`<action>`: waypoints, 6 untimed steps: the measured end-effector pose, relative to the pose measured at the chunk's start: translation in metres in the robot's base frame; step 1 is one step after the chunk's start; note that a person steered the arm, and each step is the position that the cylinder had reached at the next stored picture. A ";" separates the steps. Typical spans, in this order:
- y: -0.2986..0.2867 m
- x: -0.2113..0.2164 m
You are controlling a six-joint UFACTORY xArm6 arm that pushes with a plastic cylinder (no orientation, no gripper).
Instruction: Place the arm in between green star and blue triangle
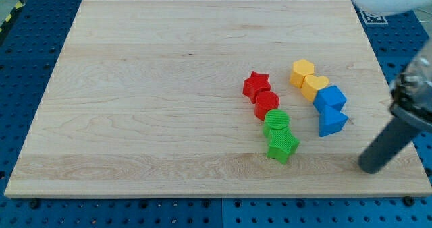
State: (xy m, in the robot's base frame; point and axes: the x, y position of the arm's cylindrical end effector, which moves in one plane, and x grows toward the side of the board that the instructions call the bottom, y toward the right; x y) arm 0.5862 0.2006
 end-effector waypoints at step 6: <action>-0.058 -0.045</action>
